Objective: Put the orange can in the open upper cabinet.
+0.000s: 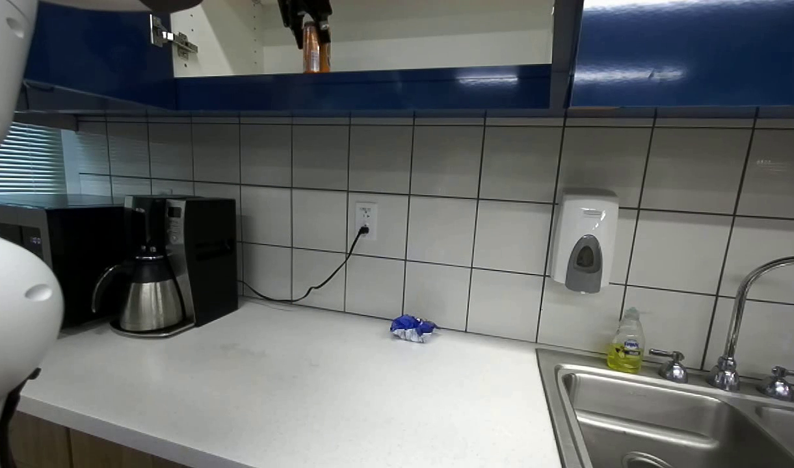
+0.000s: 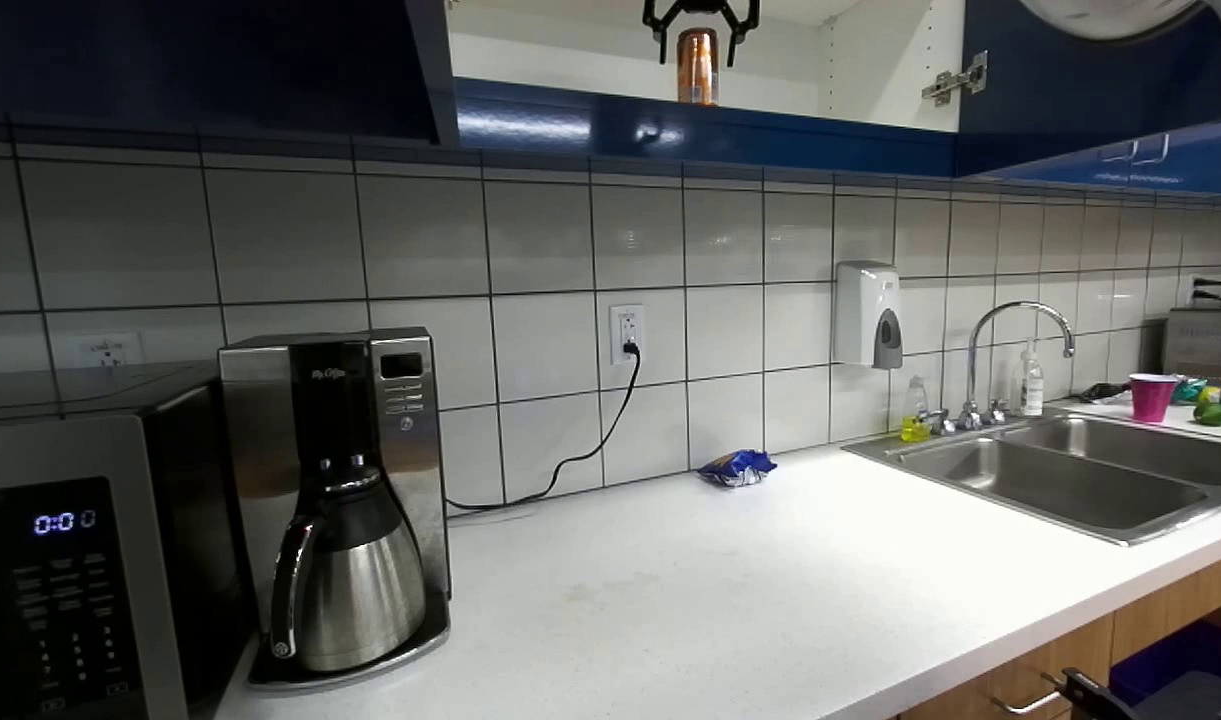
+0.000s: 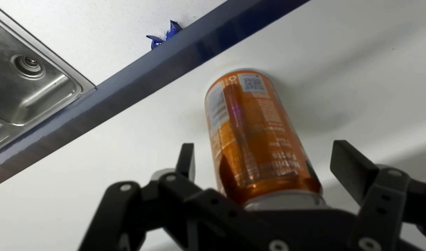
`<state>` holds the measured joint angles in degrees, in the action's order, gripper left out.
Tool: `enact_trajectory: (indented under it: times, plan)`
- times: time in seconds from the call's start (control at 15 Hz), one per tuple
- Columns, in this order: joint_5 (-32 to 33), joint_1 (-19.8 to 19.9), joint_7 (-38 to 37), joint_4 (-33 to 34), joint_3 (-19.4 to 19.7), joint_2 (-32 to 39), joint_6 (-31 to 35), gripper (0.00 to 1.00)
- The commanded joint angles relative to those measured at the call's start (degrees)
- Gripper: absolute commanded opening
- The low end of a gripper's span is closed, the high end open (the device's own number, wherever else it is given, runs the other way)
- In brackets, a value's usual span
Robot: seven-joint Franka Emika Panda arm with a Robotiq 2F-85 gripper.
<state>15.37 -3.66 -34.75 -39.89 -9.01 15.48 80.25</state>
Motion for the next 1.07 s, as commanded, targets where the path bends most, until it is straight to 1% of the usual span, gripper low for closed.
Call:
enact_trajectory:
  times: [0.0,0.27,0.53,0.73,1.0]
  plan:
    - [-1.0,0.4,0.6,-1.8,-0.3,-2.1,-0.5,1.0]
    - [-1.5,0.6,0.6,-3.5,-0.3,-3.9,-0.3,1.0]
    - [-2.6,1.1,0.9,-7.3,-0.2,-7.1,0.1,1.0]
    - [-4.2,1.6,1.3,-13.0,0.0,-11.0,1.1,1.0]
    - [-8.5,2.3,2.8,-24.6,0.7,-18.2,4.2,1.0]
